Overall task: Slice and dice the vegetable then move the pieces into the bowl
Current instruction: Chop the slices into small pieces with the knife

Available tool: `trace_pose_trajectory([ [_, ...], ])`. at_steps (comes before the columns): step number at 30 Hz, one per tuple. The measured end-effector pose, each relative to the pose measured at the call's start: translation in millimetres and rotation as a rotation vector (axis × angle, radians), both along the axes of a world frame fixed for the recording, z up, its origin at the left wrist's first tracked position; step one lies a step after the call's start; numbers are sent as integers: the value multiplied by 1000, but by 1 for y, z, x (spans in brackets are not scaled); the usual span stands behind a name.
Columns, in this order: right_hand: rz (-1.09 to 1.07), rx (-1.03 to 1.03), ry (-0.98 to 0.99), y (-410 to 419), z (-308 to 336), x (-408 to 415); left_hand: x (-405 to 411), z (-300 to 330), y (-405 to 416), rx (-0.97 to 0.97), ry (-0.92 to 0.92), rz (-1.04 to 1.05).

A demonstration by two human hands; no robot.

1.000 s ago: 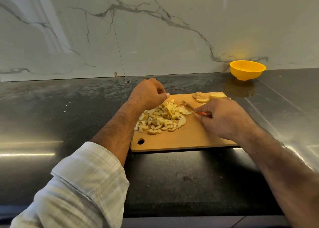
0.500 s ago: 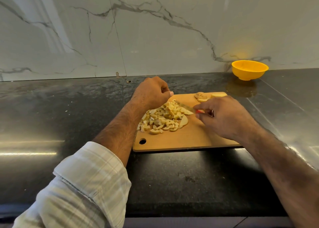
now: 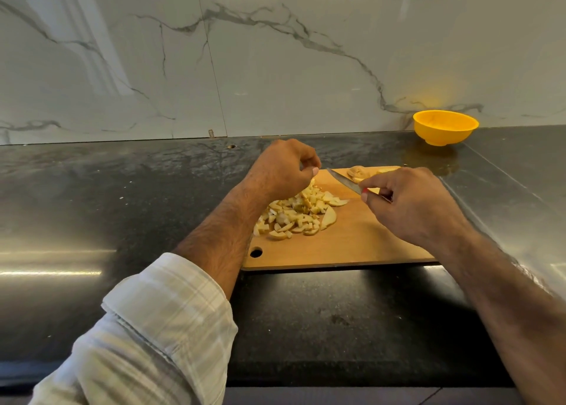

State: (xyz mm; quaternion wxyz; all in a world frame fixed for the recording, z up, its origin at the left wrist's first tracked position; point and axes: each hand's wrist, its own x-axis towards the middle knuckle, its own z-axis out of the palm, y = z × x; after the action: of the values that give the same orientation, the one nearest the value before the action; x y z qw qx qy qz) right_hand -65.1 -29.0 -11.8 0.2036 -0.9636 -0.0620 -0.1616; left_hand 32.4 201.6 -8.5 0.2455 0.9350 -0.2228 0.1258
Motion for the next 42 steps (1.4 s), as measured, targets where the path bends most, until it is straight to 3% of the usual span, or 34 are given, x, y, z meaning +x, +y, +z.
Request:
trace_pose_trajectory([
  [7, -122, 84, -228, -23, 6, 4, -16, 0, -29, 90, -46, -69],
  [16, -253, 47, -262, -36, 7, 6, -32, -13, -101, 380, -63, -102],
  [31, -226, 38, -303, -30, 9, 4, -21, -7, -94, 39, 189, -82],
  [35, -239, 44, -315, -31, 7, 4, -23, -8, -93, 36, 125, -94],
  [39, -220, 96, -332, -29, 8, 1, -16, -4, -76, -106, -68, -4],
  [42, -171, 130, -146, -25, 10, 3, -6, 2, -53, -256, -117, 119],
])
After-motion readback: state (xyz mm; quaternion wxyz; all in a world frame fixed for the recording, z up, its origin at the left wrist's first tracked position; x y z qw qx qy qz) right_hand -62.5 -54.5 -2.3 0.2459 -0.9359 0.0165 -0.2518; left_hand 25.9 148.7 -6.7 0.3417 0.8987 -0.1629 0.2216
